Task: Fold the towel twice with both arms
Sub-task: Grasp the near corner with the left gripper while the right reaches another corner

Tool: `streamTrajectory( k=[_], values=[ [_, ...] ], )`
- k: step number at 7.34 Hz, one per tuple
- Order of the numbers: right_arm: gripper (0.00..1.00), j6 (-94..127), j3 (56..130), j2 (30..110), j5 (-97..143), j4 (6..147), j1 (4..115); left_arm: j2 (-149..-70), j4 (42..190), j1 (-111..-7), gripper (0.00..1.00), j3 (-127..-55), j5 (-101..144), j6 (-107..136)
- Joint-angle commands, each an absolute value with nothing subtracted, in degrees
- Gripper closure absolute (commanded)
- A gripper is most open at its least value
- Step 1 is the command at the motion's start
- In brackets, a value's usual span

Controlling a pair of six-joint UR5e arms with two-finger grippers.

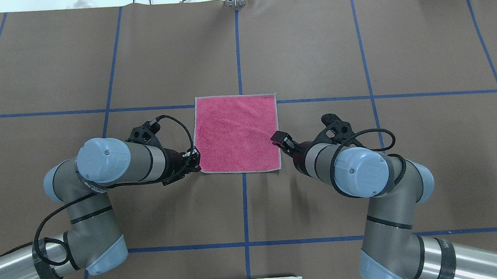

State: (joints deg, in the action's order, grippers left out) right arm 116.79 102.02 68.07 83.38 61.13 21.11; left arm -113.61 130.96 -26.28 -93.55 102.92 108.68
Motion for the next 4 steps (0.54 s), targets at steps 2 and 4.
streamTrajectory(
  k=[2, 4],
  values=[
    [0.35, 119.4, 97.8, 65.0, 83.1, 61.7, 20.5, -113.6, 131.0, -26.3, 1.00, -93.5, 102.9, 108.6],
    [0.35, 119.4, 98.1, 64.7, 83.8, 65.1, 20.1, -113.6, 131.0, -26.3, 1.00, -93.5, 102.9, 108.7]
  ],
)
